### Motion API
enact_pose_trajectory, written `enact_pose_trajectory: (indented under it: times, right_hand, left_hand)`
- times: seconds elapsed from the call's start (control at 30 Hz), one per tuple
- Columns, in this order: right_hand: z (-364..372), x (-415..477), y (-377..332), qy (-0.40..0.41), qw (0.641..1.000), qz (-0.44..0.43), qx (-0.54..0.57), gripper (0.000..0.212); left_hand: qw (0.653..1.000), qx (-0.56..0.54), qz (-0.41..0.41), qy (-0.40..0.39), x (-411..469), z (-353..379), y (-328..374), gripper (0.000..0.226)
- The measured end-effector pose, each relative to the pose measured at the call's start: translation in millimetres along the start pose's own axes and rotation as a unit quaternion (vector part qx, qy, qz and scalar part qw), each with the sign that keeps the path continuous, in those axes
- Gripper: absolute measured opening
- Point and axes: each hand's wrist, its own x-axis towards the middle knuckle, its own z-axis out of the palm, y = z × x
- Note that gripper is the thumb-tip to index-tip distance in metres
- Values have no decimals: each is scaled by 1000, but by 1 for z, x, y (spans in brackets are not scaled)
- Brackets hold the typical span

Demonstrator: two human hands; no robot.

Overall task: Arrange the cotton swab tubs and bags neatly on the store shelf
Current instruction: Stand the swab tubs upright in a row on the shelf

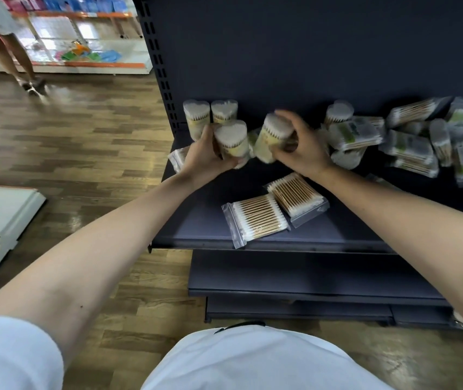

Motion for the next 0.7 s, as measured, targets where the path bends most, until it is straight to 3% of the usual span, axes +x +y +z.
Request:
enact_pose_trajectory:
  times: [0.1, 0.33, 0.7]
  right_hand:
    - [-6, 25, -16, 73, 996, -5, -47, 67]
    - [8, 70, -24, 77, 992, 69, -74, 63]
    - [21, 80, -32, -3, 982, 143, -125, 56]
  left_hand:
    - [999, 4, 3, 49, 9, -8, 1, 72]
    - [997, 34, -62, 37, 23, -9, -15, 71]
    - [993, -27, -101, 64, 27, -15, -18, 69]
